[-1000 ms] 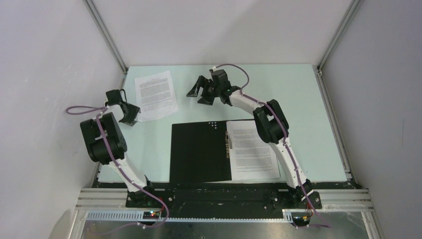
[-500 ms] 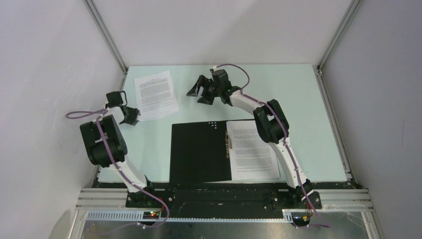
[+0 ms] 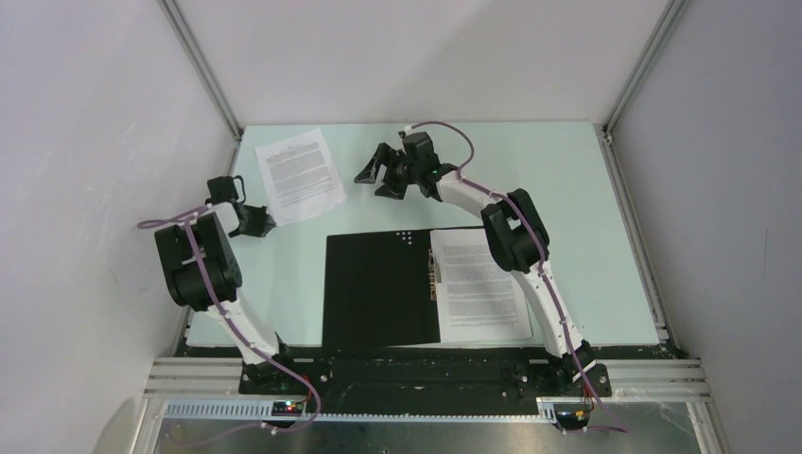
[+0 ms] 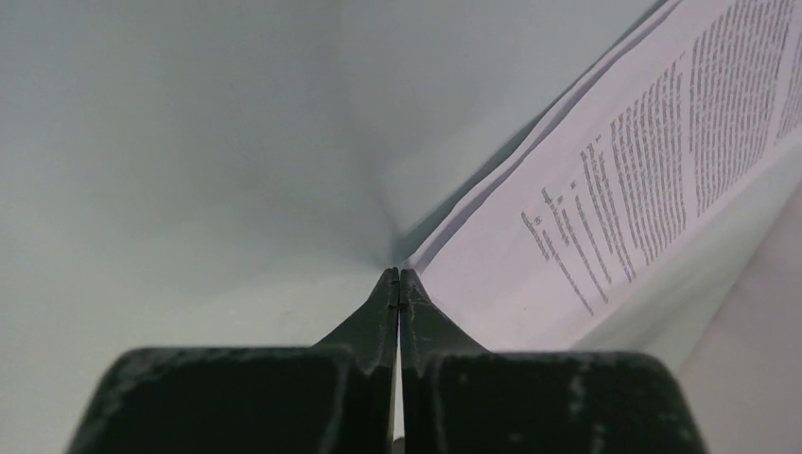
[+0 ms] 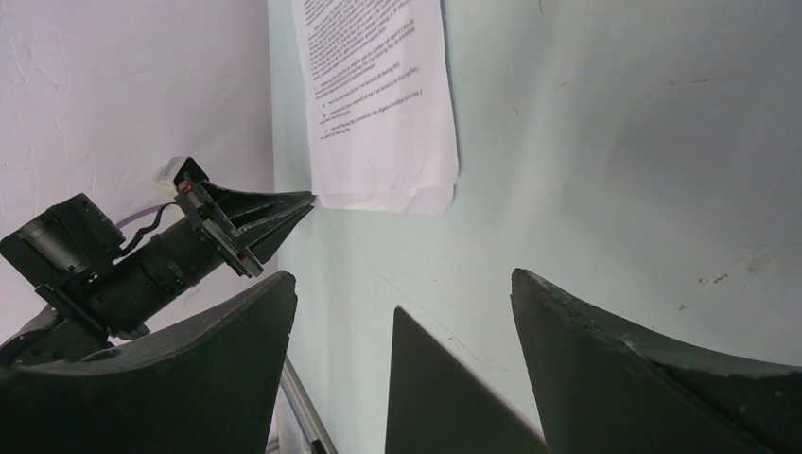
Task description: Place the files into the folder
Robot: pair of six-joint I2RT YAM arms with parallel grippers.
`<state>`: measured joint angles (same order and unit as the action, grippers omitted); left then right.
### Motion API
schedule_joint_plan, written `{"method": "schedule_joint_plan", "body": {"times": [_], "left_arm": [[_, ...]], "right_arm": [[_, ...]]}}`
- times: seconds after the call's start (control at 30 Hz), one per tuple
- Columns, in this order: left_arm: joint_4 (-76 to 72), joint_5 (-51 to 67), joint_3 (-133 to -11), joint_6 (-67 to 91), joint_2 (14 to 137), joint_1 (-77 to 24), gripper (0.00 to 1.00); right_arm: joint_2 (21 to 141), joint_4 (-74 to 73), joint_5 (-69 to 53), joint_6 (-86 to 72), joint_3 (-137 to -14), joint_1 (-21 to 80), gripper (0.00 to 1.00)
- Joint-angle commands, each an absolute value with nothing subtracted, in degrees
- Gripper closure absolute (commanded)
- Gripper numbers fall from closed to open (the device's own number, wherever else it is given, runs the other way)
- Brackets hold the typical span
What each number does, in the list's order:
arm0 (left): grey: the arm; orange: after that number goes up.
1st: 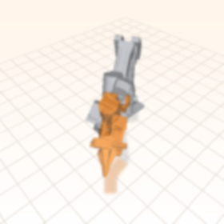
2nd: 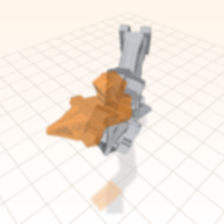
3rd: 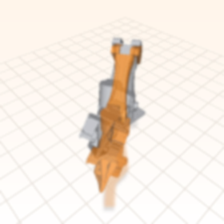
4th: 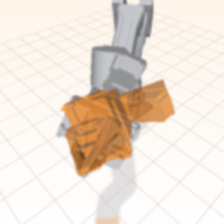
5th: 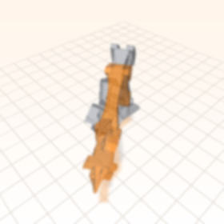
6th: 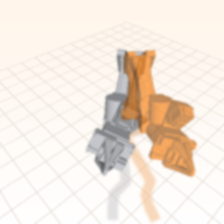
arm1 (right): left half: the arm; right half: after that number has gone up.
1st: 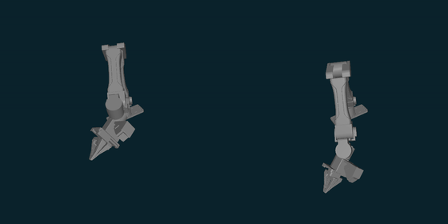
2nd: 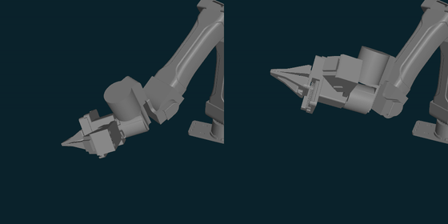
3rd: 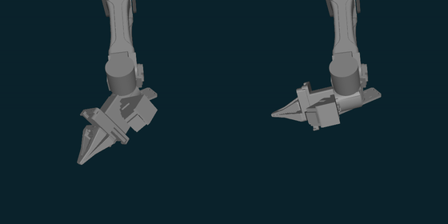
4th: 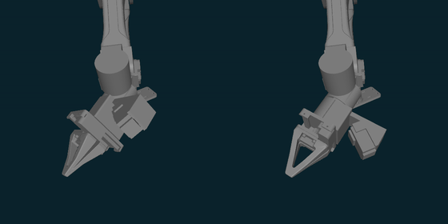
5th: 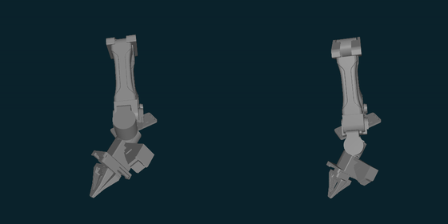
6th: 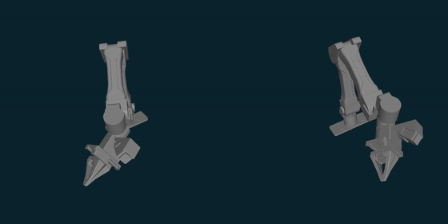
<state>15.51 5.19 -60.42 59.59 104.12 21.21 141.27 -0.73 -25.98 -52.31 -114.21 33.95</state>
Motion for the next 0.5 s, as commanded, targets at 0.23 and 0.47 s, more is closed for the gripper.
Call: {"method": "schedule_joint_plan", "body": {"times": [0.23, 0.47], "left_arm": [[15.3, 15.6, -62.6, 67.6, 101.5, 19.0, 1.00], [15.3, 18.6, -61.6, 68.5, 100.5, 18.6, 1.00]], "right_arm": [[144.2, -5.0, -25.2, -54.3, -119.2, 34.5, 0.11], [147.1, -7.3, -24.5, -56.8, -122.4, 34.9, 0.11]]}}
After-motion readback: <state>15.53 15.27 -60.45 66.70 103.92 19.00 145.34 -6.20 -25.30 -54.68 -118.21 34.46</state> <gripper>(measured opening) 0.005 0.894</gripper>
